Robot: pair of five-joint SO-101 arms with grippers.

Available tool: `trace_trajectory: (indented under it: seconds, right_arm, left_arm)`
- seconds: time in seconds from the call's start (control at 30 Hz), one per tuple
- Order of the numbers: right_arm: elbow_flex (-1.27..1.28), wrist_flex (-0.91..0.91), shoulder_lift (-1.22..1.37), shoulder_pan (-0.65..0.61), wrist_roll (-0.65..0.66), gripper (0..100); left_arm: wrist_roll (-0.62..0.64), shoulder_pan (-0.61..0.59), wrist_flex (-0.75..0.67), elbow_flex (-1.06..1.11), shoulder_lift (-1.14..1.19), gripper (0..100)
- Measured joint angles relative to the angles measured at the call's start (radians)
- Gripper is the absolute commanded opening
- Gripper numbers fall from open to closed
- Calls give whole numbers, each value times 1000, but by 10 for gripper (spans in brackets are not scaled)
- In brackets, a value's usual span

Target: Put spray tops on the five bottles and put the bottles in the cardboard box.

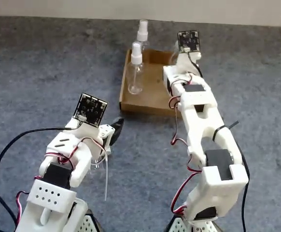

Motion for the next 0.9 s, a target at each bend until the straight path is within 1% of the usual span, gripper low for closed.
trace_trajectory:
  seconds: [0.5,0.7,0.9]
  right_arm:
    - [0,0,0,0,9,286]
    - [0,81,-2,-5,9,286]
    - [0,84,-2,-3,9,286]
  left_arm:
    - [0,0,0,0,0,200]
    - [0,0,0,0,0,200]
    - [0,0,0,0,0,200]
